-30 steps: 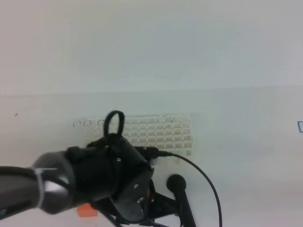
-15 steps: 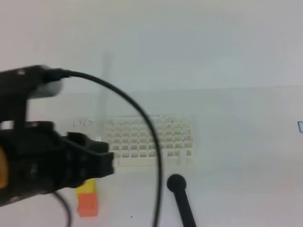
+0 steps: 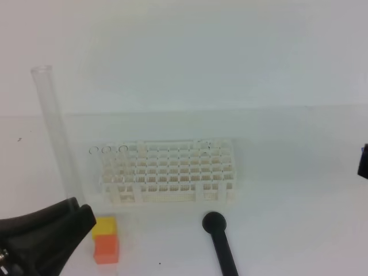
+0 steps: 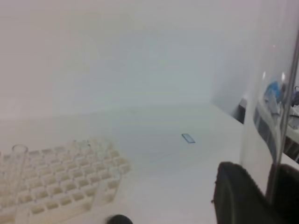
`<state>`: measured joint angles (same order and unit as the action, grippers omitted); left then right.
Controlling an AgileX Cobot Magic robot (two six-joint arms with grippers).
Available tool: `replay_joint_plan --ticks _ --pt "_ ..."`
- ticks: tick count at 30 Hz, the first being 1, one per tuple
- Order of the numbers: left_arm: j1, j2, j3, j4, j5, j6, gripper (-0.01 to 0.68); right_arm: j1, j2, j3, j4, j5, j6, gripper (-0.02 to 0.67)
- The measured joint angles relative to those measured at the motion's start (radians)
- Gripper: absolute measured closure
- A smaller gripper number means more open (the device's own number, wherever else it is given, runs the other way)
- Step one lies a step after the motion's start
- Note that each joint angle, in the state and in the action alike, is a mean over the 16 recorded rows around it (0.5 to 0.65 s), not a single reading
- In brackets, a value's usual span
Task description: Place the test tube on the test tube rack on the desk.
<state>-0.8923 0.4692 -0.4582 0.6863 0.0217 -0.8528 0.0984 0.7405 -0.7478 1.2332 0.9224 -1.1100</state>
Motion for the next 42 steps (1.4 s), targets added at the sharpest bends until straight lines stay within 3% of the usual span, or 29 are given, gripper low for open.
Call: replay_joint_plan --ticks 5,11,16,20,29,42 --pt "0.000 -0.001 0.039 0.048 -0.067 -0.030 0.673 0.121 0.143 -0.085 0.073 -0.003 -0.127 0.595" --pt "0.000 0.013 0.046 0.095 -0.150 -0.030 0.673 0.362 0.307 -0.208 0.117 -0.089 -0.218 0.582" --pt "0.000 0.015 0.046 0.106 -0.176 -0.030 0.673 0.557 0.421 -0.306 0.162 -0.194 -0.272 0.522" --pt "0.000 0.015 0.046 0.106 -0.182 -0.031 0.673 0.659 0.486 -0.373 0.224 -0.269 -0.310 0.450" --pt "0.000 0.015 0.046 0.105 -0.188 -0.031 0.673 0.719 0.569 -0.460 0.381 -0.324 -0.385 0.311" --pt "0.000 0.015 0.046 0.105 -0.185 -0.028 0.673 0.726 0.673 -0.542 0.453 -0.288 -0.425 0.290"
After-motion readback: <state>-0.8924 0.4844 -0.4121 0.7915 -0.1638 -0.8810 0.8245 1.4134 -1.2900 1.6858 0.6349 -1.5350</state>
